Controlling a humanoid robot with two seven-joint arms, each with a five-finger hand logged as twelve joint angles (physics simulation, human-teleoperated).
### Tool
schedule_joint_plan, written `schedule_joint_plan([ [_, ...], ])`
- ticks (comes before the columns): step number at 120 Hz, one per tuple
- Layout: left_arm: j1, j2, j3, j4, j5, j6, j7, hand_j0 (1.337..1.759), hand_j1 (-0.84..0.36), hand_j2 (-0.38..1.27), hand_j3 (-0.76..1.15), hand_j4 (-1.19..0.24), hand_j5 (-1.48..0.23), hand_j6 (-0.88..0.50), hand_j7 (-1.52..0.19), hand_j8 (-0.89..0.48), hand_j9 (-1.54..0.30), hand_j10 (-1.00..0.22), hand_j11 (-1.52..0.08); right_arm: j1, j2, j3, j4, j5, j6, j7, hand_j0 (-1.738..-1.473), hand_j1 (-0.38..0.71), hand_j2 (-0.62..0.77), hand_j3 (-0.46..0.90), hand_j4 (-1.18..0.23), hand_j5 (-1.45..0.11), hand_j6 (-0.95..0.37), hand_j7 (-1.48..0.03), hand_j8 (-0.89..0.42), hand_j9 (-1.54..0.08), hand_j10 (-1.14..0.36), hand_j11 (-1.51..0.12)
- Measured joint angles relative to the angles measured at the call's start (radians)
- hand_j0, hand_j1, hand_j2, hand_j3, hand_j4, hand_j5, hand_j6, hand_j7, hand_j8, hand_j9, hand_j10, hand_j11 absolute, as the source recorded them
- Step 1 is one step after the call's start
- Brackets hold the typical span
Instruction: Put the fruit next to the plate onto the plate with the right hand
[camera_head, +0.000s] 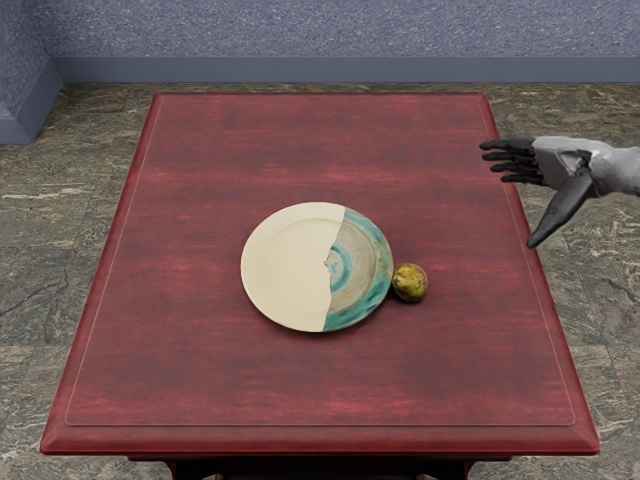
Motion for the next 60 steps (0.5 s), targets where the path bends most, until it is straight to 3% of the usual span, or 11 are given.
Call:
schedule_joint_plan([
  [16,0.0,0.0,0.0,0.0,0.0,0.0,0.0,1.658,0.35,0.0,0.0,0.0,0.0,0.0,0.0,0.0,0.0,0.0,0.0,0.001,0.021,0.0,0.011,-0.008,0.0,-0.008,-1.658,-0.31,0.0,0.0,-0.04,-0.04,-0.04,-0.04,-0.04,-0.04,-0.03,-0.04],
  [28,0.0,0.0,0.0,0.0,0.0,0.0,0.0,1.658,0.35,0.0,0.0,0.0,0.0,0.0,0.0,0.0,0.0,0.0,0.0,0.006,0.022,0.008,0.063,-0.002,0.0,-0.064,-1.658,-0.31,0.0,0.0,-0.04,-0.04,-0.04,-0.04,-0.04,-0.04,-0.03,-0.04],
  [38,0.0,0.0,0.0,0.0,0.0,0.0,0.0,1.658,0.35,0.0,0.0,0.0,0.0,0.0,0.0,0.0,0.0,0.0,0.0,0.008,0.023,0.02,0.119,0.001,0.0,-0.186,-1.658,-0.31,0.0,0.0,-0.04,-0.04,-0.04,-0.04,-0.04,-0.04,-0.03,-0.04],
  [45,0.0,0.0,0.0,0.0,0.0,0.0,0.0,1.658,0.35,0.0,0.0,0.0,0.0,0.0,0.0,0.0,0.0,0.0,0.0,0.005,0.024,0.058,0.159,0.002,0.0,-0.296,-1.658,-0.31,0.0,0.0,-0.04,-0.04,-0.04,-0.04,-0.04,-0.04,-0.03,-0.04],
  [53,0.0,0.0,0.0,0.0,0.0,0.0,0.0,1.658,0.35,0.0,0.0,0.0,0.0,0.0,0.0,0.0,0.0,0.0,0.0,0.003,0.015,0.095,0.248,-0.001,0.0,-0.422,-1.658,-0.31,-0.01,0.0,-0.04,-0.04,-0.04,-0.04,-0.04,-0.04,-0.03,-0.04],
  [60,0.0,0.0,0.0,0.0,0.0,0.0,0.0,1.658,0.35,0.0,0.0,0.0,0.0,0.0,0.0,0.0,0.0,0.0,0.0,0.002,0.008,0.114,0.336,-0.005,0.0,-0.492,-1.658,-0.31,-0.01,0.0,-0.04,-0.04,-0.04,-0.04,-0.04,-0.04,-0.03,-0.04],
])
